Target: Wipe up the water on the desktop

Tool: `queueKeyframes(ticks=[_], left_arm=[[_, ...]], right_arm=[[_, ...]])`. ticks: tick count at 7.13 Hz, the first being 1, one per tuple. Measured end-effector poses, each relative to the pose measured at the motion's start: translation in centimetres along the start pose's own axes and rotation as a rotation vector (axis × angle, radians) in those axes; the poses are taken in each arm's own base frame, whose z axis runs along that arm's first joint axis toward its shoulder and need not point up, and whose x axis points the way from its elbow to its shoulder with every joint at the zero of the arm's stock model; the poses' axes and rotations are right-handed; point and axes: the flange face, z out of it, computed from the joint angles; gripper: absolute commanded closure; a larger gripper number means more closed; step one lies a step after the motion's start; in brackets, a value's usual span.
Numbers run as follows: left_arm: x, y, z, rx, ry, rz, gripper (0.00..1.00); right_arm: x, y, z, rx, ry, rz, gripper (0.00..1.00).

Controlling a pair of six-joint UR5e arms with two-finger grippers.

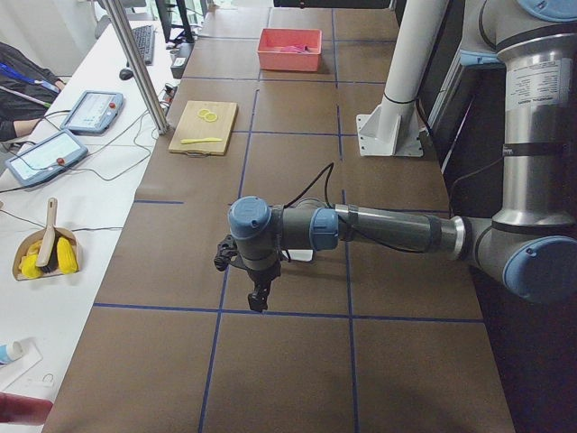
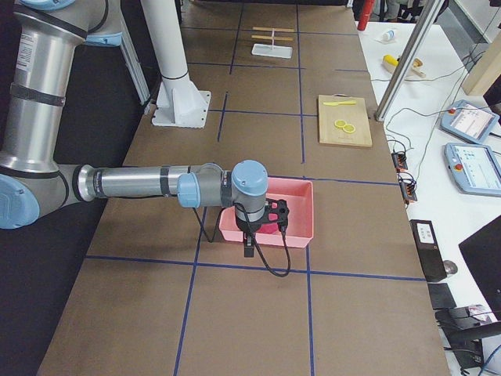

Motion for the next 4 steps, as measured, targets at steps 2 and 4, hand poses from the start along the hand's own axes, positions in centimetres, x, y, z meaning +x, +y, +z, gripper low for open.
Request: queueKeyframes(ticks=[2, 4], left_arm=[[0.08, -0.06, -0.07, 0.004, -0.001, 0.009, 0.00], [0.14, -0.10, -0.16, 0.008, -0.003, 0.019, 0.00]], right_arm=[[-0.01, -0.01, -0.01, 0.000, 0.000, 0.000, 0.00], [-0.01, -0.02, -0.02, 0.001, 0.001, -0.001, 0.00]])
